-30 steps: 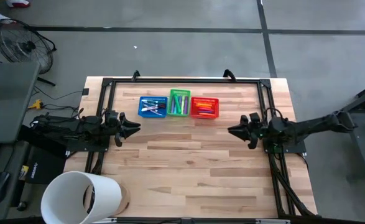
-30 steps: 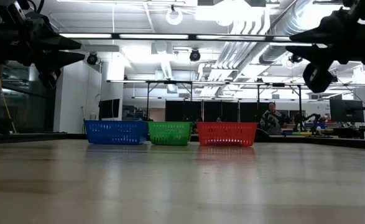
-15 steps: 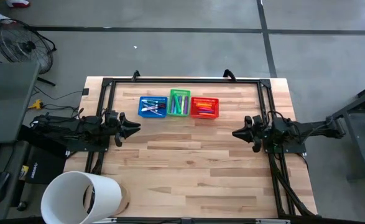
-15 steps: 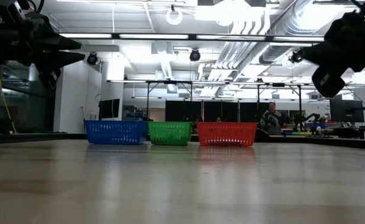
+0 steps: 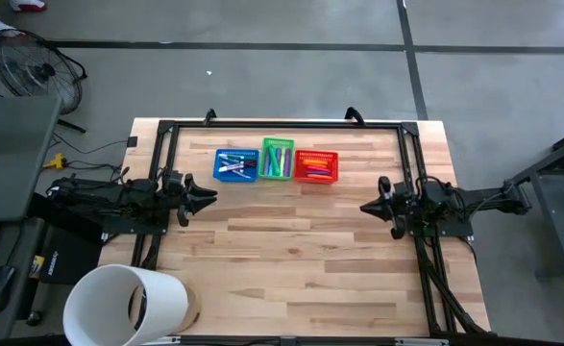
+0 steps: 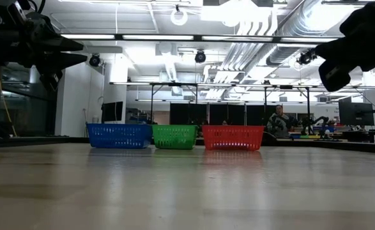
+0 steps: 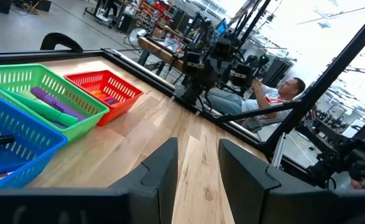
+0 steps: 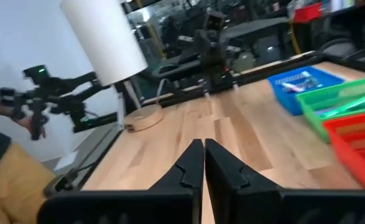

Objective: Pick & Place Markers
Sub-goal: Return to Home Position

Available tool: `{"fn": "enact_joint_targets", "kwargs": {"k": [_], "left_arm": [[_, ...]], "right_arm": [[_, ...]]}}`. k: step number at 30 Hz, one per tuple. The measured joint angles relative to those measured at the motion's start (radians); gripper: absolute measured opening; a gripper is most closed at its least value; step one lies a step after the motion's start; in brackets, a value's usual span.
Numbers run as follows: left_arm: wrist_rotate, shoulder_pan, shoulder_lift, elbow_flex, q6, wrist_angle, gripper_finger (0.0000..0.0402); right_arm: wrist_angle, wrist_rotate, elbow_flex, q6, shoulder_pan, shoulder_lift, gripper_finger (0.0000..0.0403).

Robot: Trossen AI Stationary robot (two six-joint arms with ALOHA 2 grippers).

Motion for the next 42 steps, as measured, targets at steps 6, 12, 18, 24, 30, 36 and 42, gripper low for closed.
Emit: {"fn": "enact_joint_targets", "kwargs": {"k": [6,12,18,24,30,36,42], "left_arm": [[0.0,0.0,0.0,0.0,0.0,0.0,0.0115],[0.0,0.0,0.0,0.0,0.0,0.0,0.0115],[0.0,0.0,0.0,0.0,0.0,0.0,0.0115],[0.0,0.0,0.0,0.0,0.0,0.0,0.0115],[0.0,0.0,0.0,0.0,0.0,0.0,0.0115],[0.0,0.0,0.0,0.0,0.0,0.0,0.0115],[0.0,0.0,0.0,0.0,0.0,0.0,0.0115]], "right_arm": [[0.018,0.092,0.0,0.003,-0.001,0.0,0.0005],[0.018,0.095,-0.001,0.003,-0.001,0.0,0.0001],[0.018,0.095,-0.001,0.003,-0.001,0.0,0.0003],[0.019,0.096,-0.001,0.003,-0.001,0.0,0.0003],[0.019,0.096,-0.001,0.003,-0.001,0.0,0.0003],[0.019,0.097,-0.001,0.003,-0.001,0.001,0.0003],[0.019,0.099,-0.001,0.003,-0.001,0.001,0.0003]]}}
